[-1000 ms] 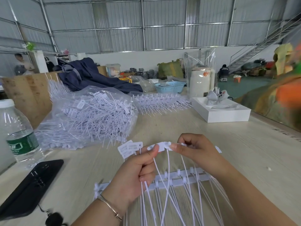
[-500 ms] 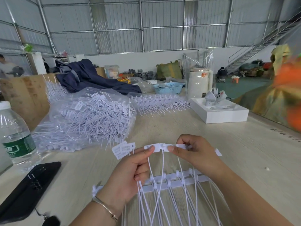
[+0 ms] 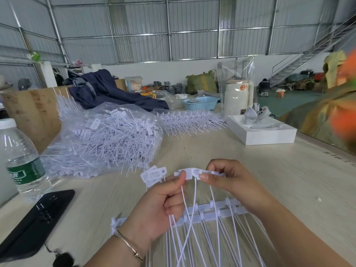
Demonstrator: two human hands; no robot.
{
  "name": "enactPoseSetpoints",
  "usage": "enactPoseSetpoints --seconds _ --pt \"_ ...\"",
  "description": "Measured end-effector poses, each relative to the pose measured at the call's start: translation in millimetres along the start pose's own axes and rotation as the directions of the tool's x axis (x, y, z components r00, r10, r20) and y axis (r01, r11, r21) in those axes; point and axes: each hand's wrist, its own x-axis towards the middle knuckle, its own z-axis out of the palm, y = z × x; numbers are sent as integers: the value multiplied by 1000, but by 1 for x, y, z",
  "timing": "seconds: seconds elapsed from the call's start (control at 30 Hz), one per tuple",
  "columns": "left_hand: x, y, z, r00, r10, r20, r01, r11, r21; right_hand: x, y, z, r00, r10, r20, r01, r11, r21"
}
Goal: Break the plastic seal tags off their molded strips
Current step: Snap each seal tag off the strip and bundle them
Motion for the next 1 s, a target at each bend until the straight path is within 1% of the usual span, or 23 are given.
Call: enactPoseSetpoints --seconds 0.13,0.2,0.3,0.4,0.5,0.6,0.7,0.77,0.83,0.93,1.0 --pt "-1 -1 1 999 -35 27 34 999 15 1 4 1 999 0 33 0 1000 3" --pt "-2 -2 3 998 -64 15 64 997 31 2 5 2 999 7 46 -7 1000 7" --pt "-3 -7 7 992 -127 -9 127 986 110 3 7 3 998 12 69 -12 1000 9" --pt "-3 -11 10 985 -174 -22 175 978 112 3 8 4 994 13 105 -15 1000 17" --pt "-4 -11 11 982 -188 -24 190 975 118 3 9 5 993 9 121 -13 999 32" --pt "-4 -11 12 979 -204 -15 204 969 139 3 9 6 995 2 98 -6 999 42" --pt "-4 -14 16 975 -223 13 219 964 154 4 9 7 1000 -20 13 19 995 102" --pt "-2 -14 18 978 -208 16 205 973 109 4 8 6 998 -36 -58 42 993 107" --pt "-1 -12 16 989 -148 -2 148 988 54 4 7 3 993 -41 -108 53 993 102" --pt "1 -5 11 994 -24 -109 24 1000 -1 5 9 1 987 -27 -159 43 995 93" --pt "2 -2 7 981 26 -192 -19 999 36 5 9 1 985 -23 -170 40 995 95"
